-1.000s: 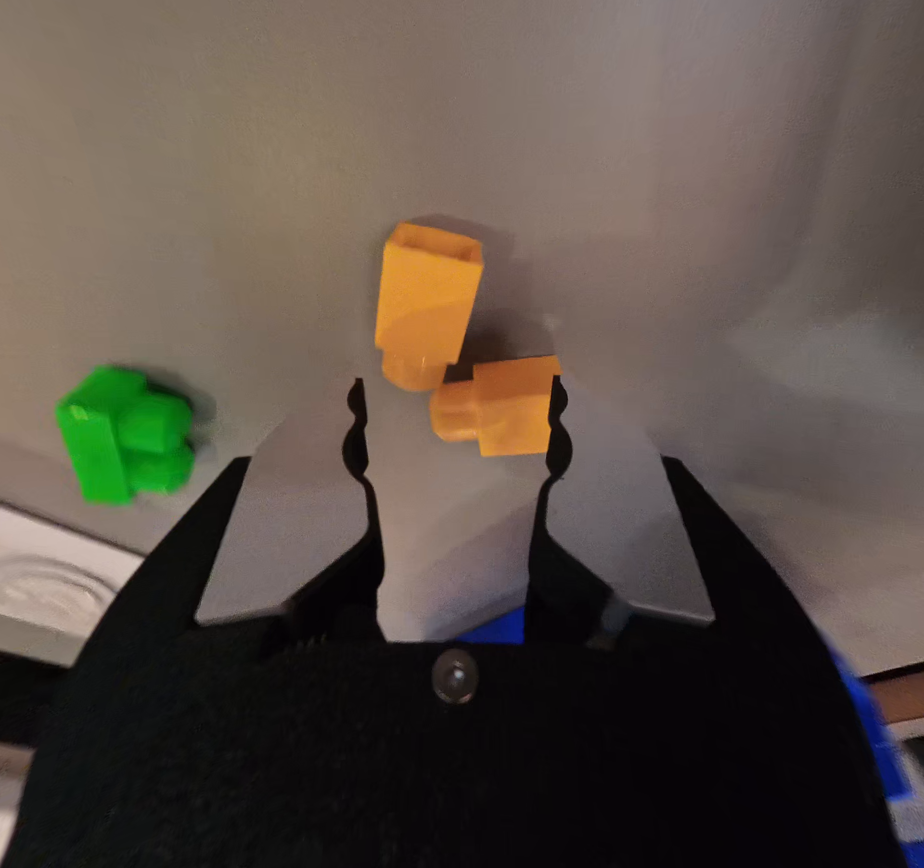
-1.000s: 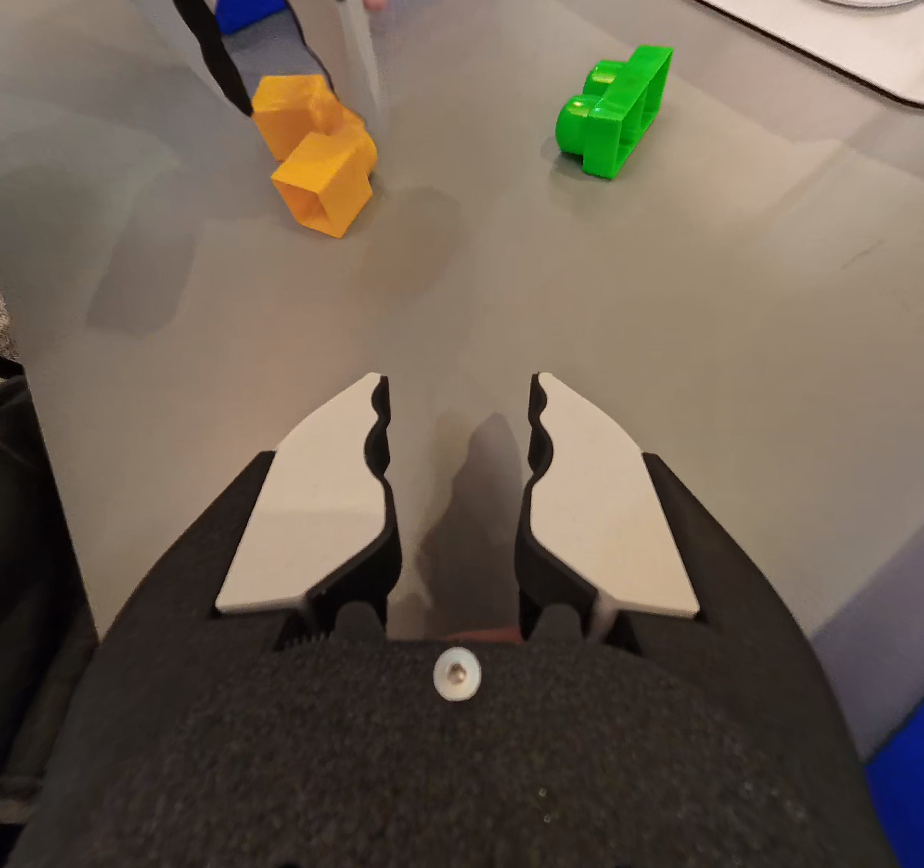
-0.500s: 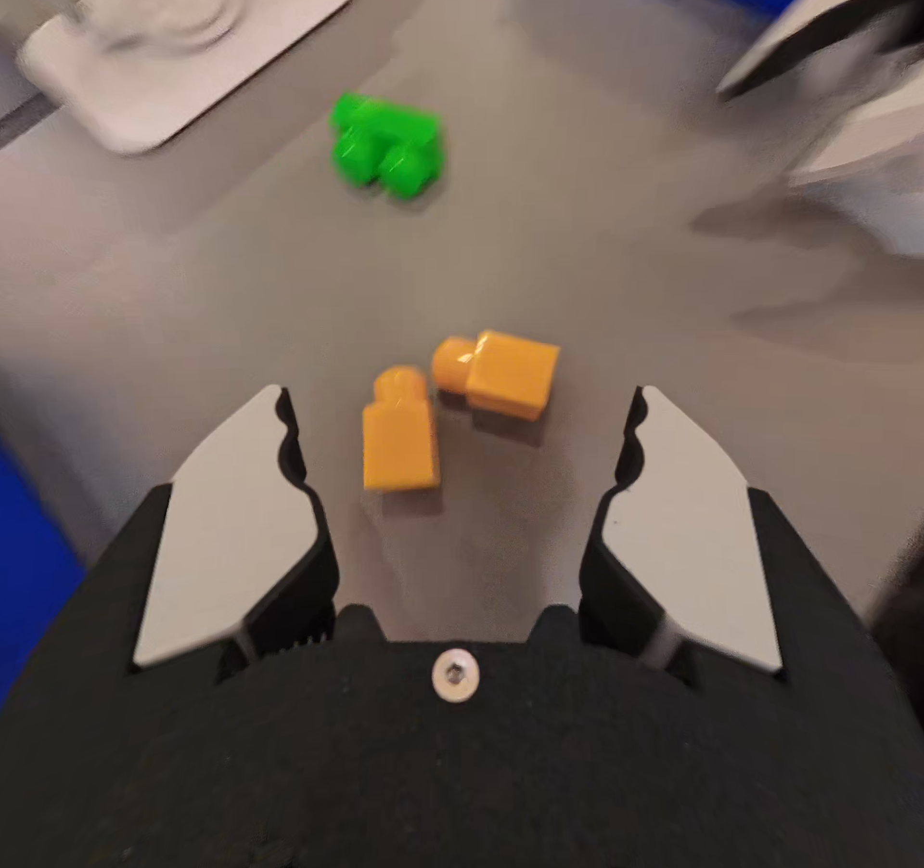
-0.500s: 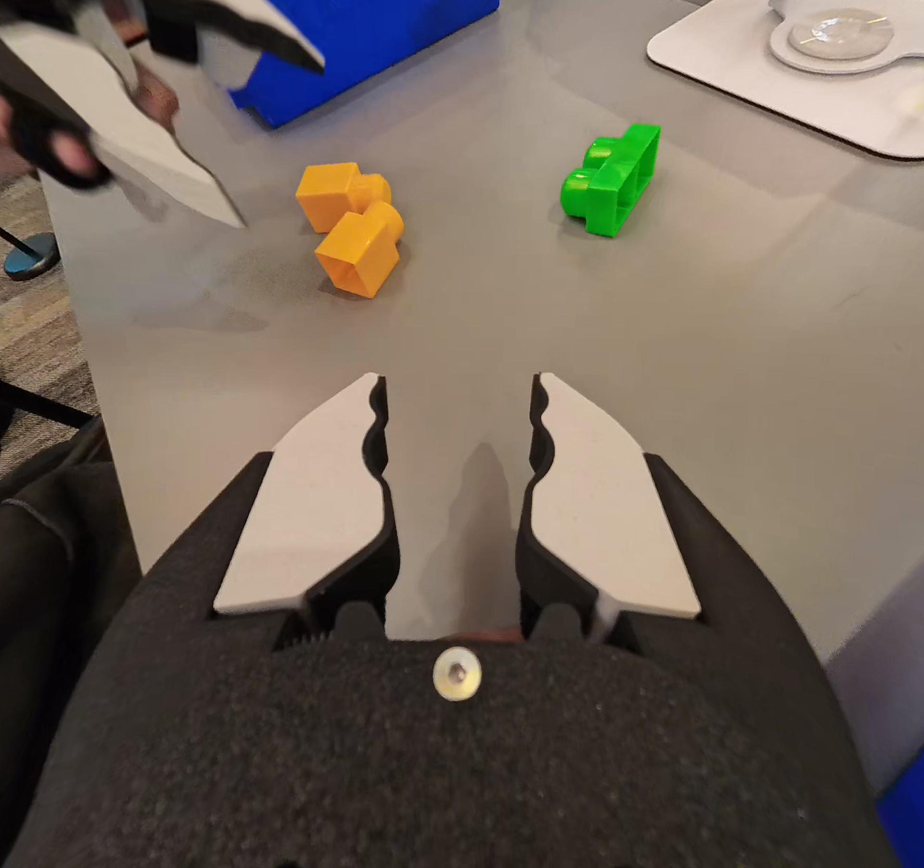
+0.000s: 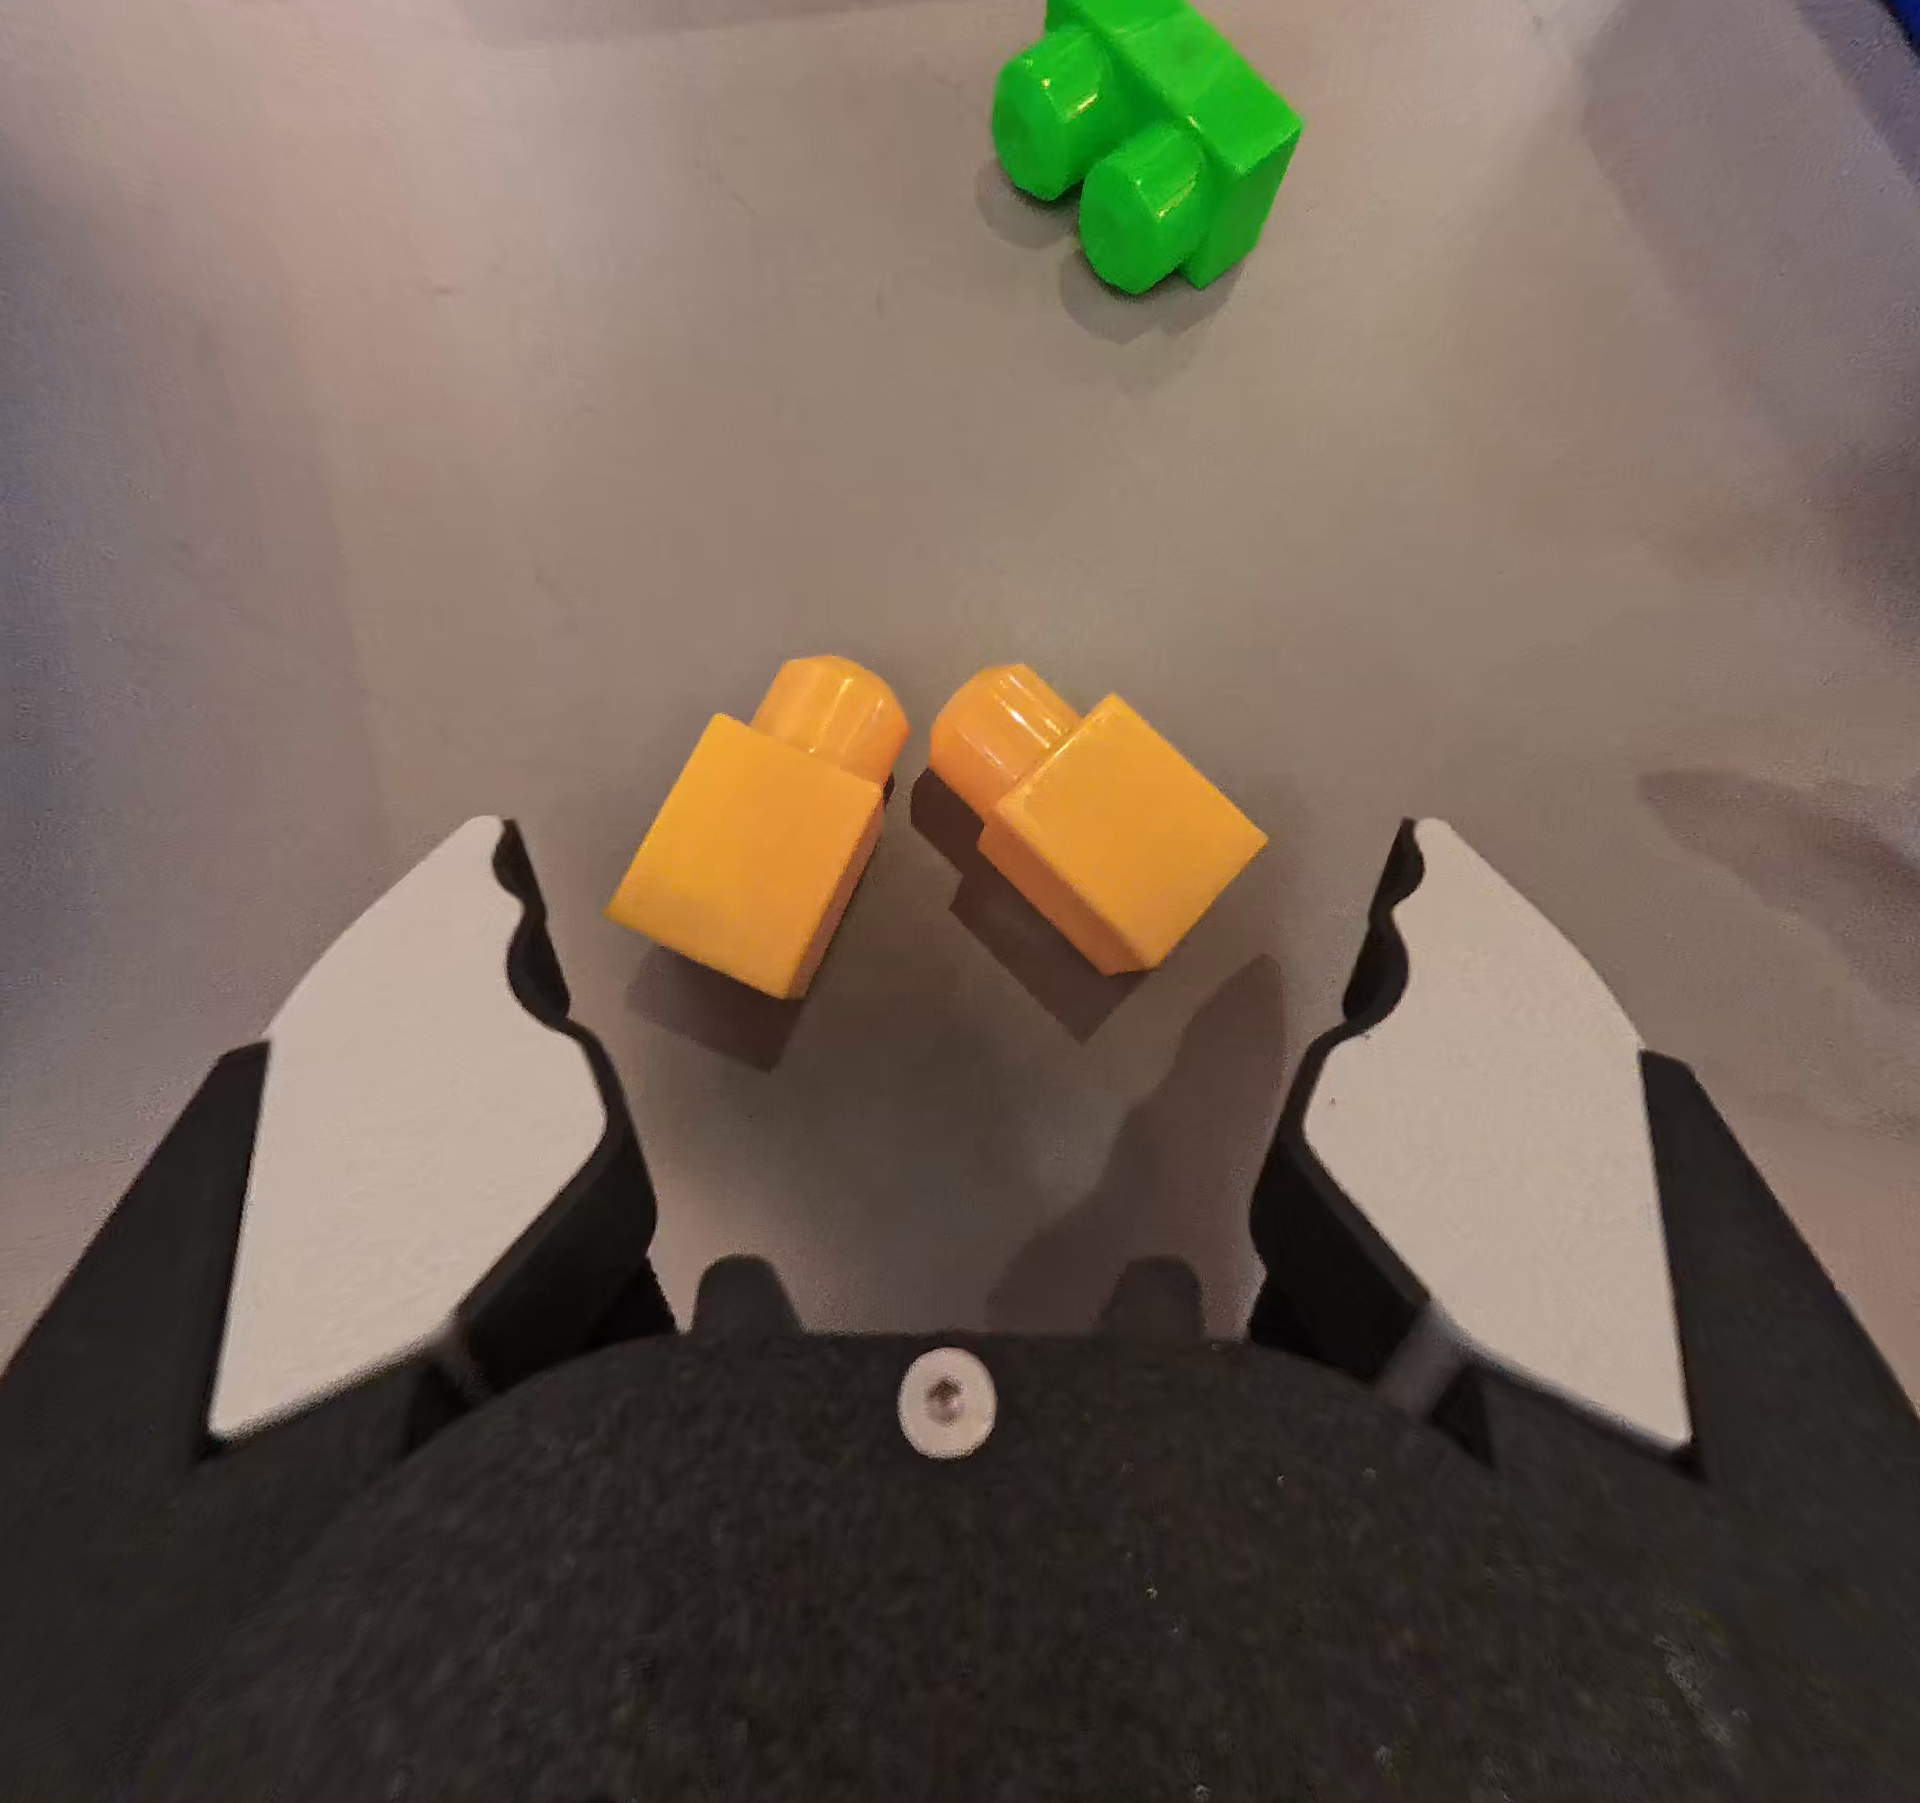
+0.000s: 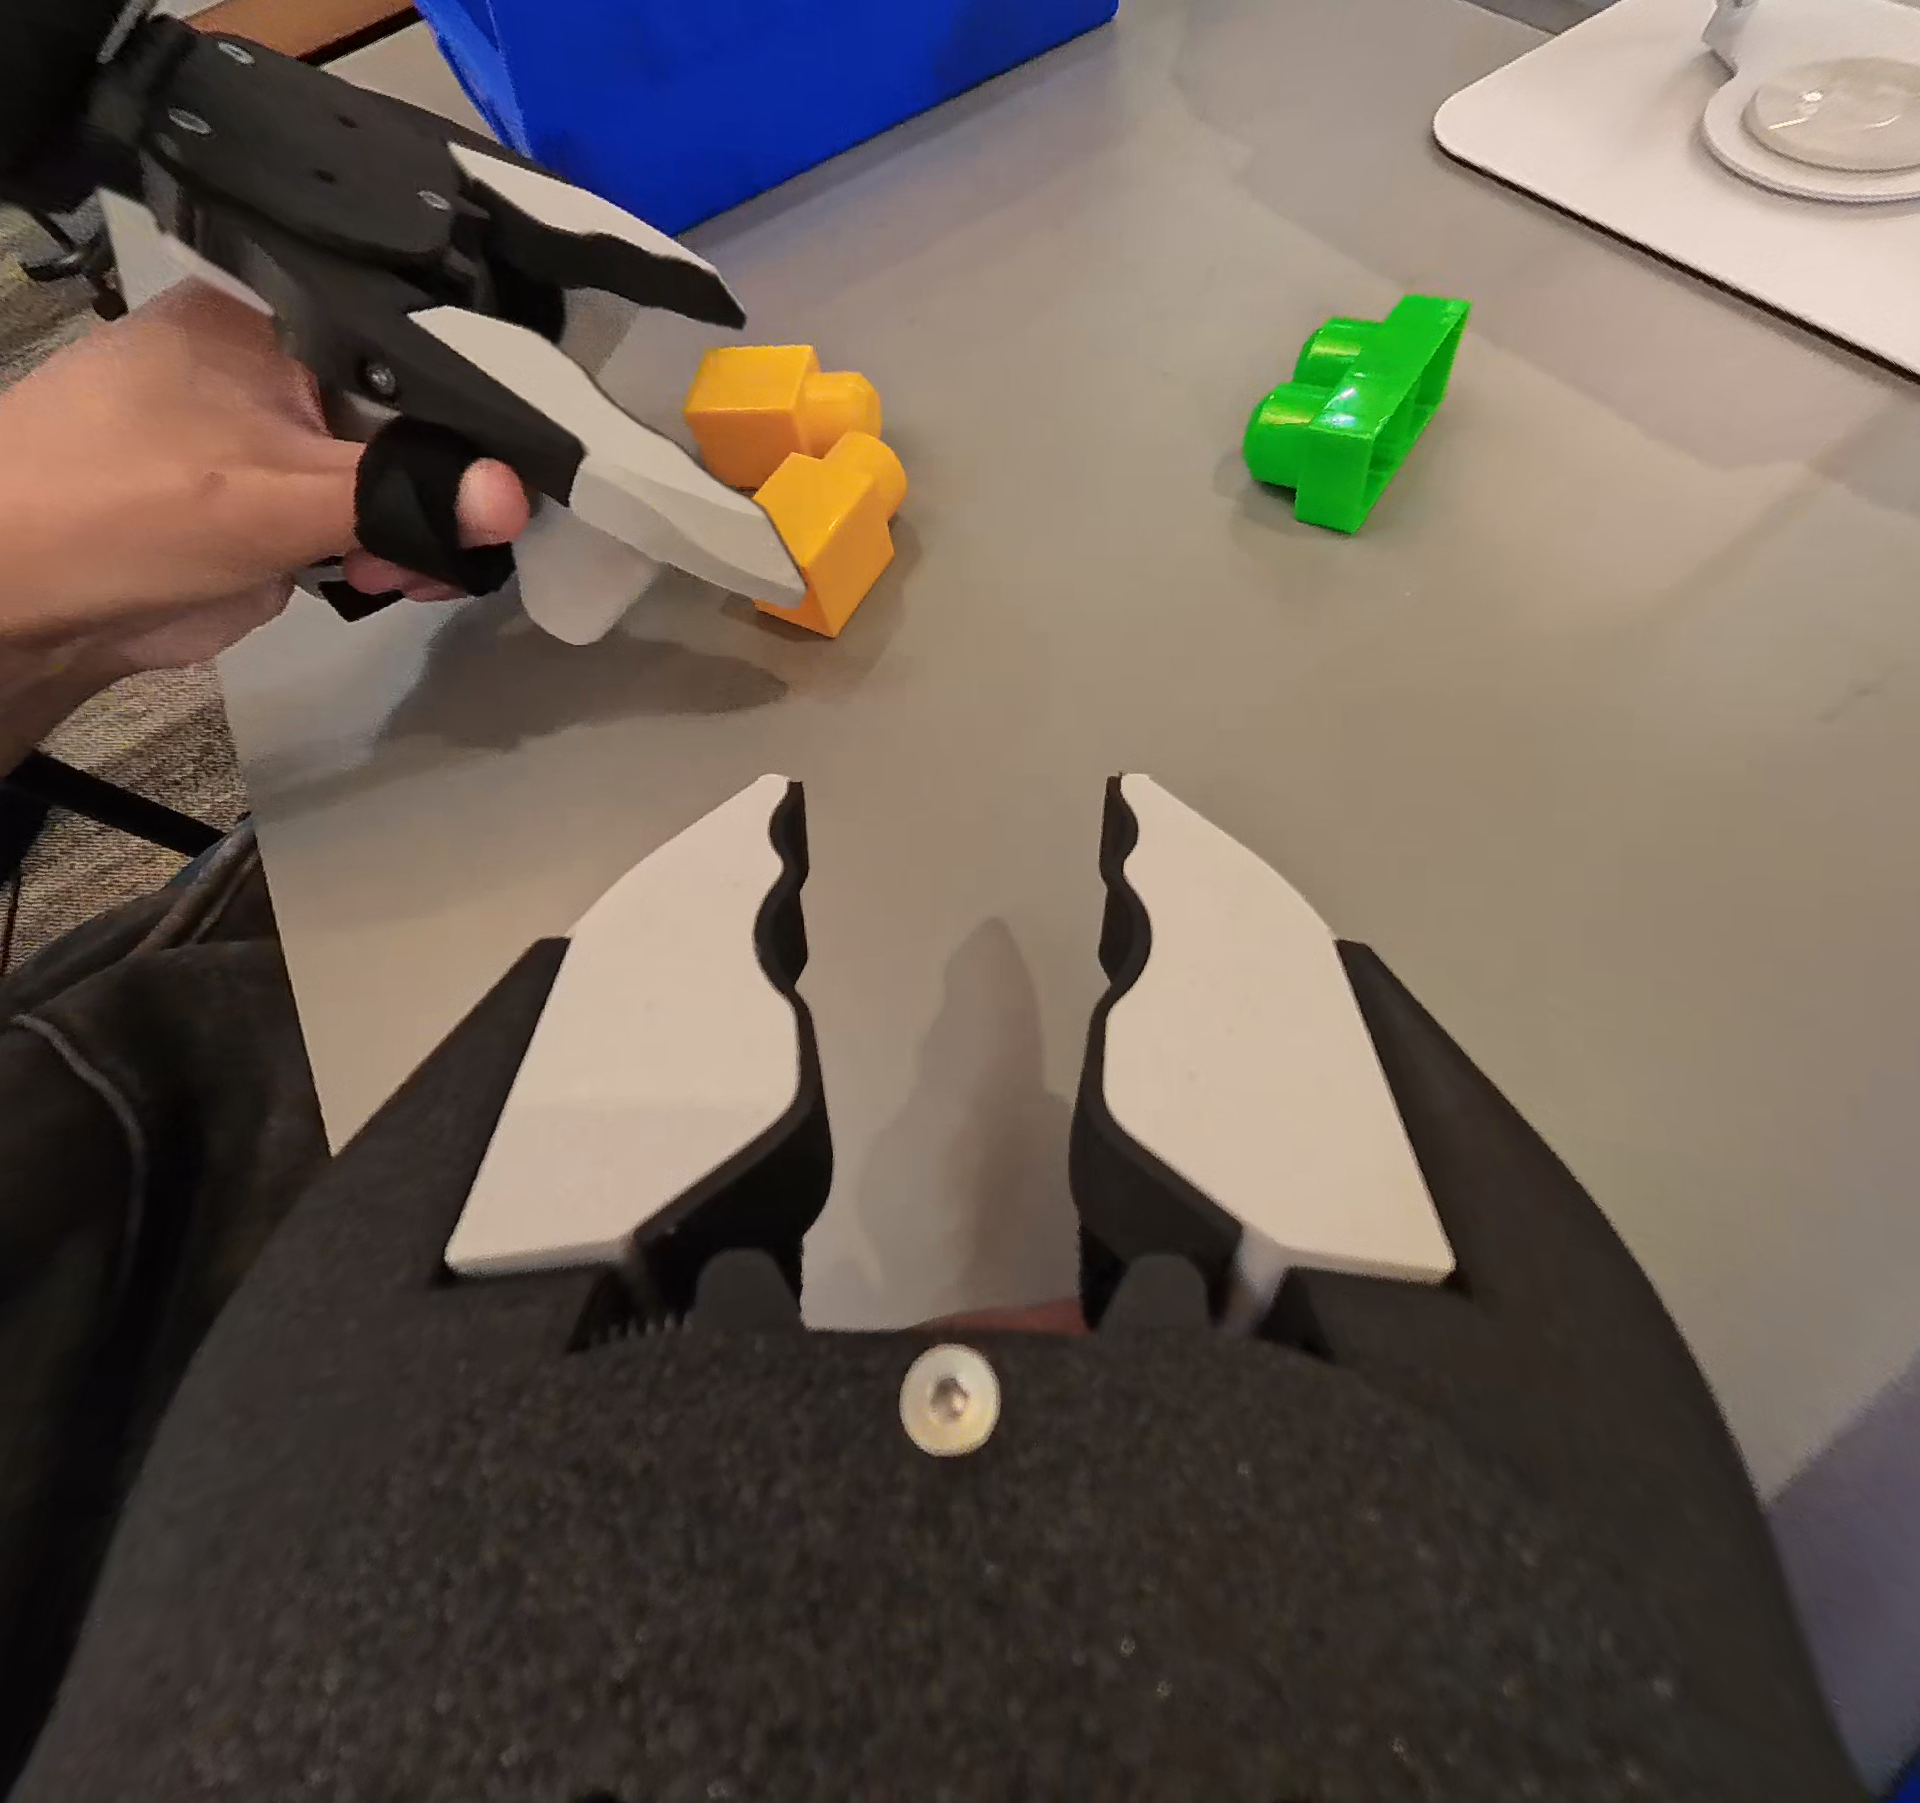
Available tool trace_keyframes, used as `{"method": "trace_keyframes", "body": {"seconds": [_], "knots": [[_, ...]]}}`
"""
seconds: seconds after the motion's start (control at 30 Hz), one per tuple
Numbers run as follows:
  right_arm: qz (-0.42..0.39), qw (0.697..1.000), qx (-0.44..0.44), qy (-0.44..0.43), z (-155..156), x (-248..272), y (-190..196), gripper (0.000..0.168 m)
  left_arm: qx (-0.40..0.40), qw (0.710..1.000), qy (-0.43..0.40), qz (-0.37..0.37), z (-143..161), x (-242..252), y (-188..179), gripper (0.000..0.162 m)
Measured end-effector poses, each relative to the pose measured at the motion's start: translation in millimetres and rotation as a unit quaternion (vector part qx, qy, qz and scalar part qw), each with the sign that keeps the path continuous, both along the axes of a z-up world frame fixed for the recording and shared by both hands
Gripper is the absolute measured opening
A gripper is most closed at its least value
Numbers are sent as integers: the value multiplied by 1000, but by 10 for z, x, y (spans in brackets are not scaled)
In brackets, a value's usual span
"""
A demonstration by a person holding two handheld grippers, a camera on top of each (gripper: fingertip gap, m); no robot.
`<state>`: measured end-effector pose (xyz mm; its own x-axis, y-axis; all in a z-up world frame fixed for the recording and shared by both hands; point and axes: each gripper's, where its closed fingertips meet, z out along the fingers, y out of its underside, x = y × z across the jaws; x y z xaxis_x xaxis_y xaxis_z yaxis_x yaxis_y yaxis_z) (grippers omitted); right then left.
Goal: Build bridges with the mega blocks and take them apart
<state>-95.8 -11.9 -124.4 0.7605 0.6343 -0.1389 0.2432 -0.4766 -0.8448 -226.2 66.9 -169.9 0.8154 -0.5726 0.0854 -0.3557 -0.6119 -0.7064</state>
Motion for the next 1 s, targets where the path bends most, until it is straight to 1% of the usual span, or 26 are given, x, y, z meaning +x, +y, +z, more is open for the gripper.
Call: {"method": "trace_keyframes", "body": {"seconds": [0.1,0.2,0.33,0.57,0.73,0.83,1.0], "knots": [[0,1000,-1,5,3,16,-2,54,-17,1000,8,3,-58,48,-2,145],[-2,1000,-3,8,-6,39,-12,54,-34,999,-8,-17,-77,157,-104,144],[-2,1000,-6,16,-10,48,-11,54,-34,999,-14,-14,-66,156,-169,140],[6,1000,-8,13,-23,0,-26,54,-43,999,-22,-24,-111,199,-309,140],[7,1000,-8,12,-20,-17,-33,54,-10,999,4,32,-117,74,-121,140],[7,1000,-7,12,-11,-16,-35,54,7,998,41,50,-120,35,-18,140],[8,1000,-7,12,-8,-22,-39,54,8,995,69,69,-138,-36,83,135]]}}
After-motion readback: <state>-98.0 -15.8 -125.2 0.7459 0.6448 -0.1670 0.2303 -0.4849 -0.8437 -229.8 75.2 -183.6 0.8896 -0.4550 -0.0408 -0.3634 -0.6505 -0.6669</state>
